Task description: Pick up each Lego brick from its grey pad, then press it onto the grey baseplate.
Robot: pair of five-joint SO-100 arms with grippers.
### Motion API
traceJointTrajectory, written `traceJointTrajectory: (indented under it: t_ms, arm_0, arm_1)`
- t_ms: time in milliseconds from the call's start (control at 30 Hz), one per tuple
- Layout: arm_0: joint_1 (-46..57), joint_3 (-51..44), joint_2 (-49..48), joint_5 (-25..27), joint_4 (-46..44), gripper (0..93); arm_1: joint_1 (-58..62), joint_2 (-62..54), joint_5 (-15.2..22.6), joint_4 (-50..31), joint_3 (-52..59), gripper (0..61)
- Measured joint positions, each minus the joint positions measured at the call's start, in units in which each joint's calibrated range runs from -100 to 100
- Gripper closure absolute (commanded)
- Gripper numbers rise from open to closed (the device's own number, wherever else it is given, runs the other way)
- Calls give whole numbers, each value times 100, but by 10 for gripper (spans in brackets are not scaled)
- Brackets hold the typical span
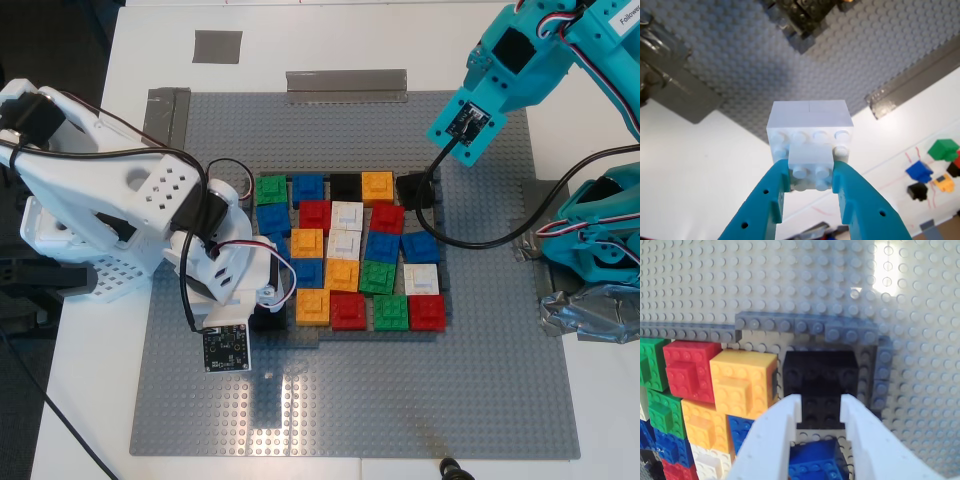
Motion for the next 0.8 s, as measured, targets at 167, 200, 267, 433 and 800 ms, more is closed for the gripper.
traceJointTrajectory:
  t_ms: [167,200,267,433,800]
  arm_0:
    - [-15,29,0,-183,0,927]
    - [-7,29,0,-240,0,927]
    - [-7,29,0,-434,0,927]
    - [-15,29,0,-982,0,927]
    - [-333,49,313,570,0,927]
  arm_1:
    - [0,52,15,-193,126,612]
    - [0,60,34,-225,164,612]
    - [0,112,54,-249,213,612]
    - [9,138,103,-282,251,612]
    - [118,190,117,-434,251,485]
